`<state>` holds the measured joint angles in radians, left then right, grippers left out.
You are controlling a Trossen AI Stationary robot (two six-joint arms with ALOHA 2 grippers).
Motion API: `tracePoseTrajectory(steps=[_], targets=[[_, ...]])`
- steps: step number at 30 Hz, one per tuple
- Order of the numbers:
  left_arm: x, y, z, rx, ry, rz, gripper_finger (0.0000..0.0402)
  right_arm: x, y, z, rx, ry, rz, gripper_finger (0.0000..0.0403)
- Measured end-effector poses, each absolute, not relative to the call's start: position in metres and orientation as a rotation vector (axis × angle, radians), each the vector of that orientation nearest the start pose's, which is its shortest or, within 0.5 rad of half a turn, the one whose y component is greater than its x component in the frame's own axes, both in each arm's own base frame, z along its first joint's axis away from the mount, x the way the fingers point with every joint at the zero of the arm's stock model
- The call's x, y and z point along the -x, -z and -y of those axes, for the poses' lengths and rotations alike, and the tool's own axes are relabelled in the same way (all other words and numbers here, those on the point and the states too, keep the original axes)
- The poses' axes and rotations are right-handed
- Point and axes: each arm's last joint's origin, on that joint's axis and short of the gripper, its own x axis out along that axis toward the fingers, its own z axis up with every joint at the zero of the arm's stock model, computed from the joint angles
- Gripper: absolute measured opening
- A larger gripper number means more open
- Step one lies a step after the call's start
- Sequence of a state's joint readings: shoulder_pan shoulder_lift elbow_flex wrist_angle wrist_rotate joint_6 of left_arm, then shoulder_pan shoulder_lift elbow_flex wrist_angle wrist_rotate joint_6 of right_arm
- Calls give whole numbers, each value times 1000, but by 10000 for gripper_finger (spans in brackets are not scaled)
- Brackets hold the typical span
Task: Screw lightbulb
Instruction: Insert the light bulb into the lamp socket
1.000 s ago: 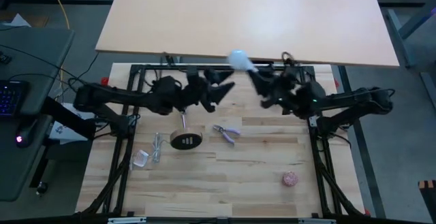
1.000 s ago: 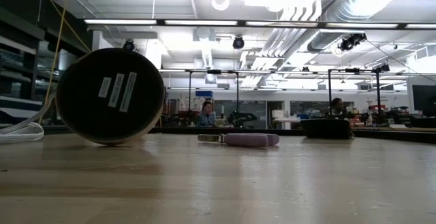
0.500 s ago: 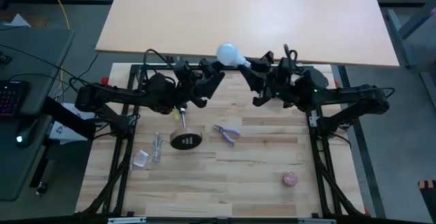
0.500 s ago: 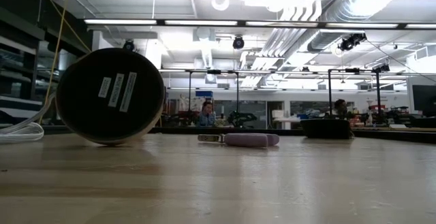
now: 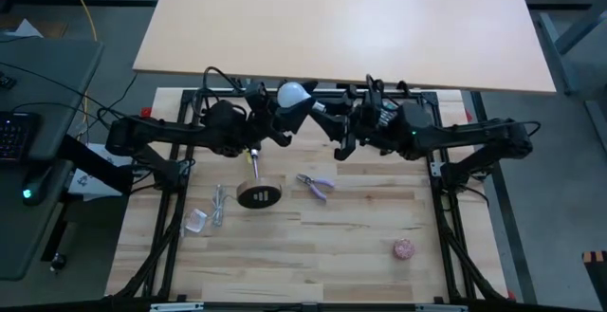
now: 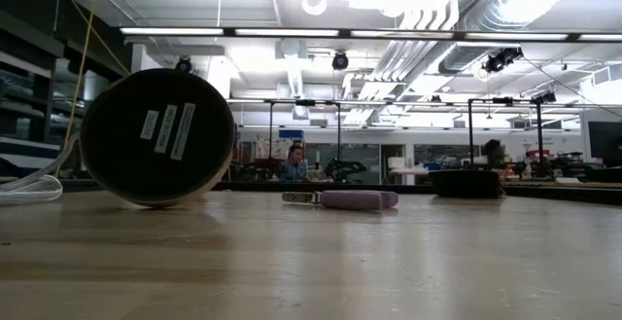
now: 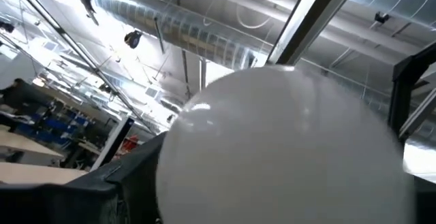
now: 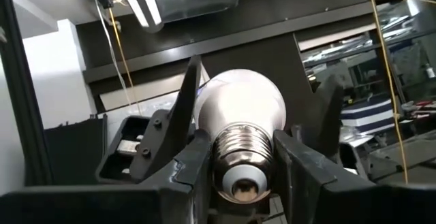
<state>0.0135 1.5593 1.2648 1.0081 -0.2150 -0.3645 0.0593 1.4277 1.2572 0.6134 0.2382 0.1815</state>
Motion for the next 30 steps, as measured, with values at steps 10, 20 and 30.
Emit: tracePoseTrajectory(steps=[10,20,30], targets=[[-340,-418,-15,415,-95,775,196,-319,-425,-12,-210,143,454,117],[-333,-425,-20,376,-124,808,196,-314,-427,-12,-131,158,418,216],[-315,-420,-31,203,-129,309,196,-261,-439,-9,-145,164,174,257]])
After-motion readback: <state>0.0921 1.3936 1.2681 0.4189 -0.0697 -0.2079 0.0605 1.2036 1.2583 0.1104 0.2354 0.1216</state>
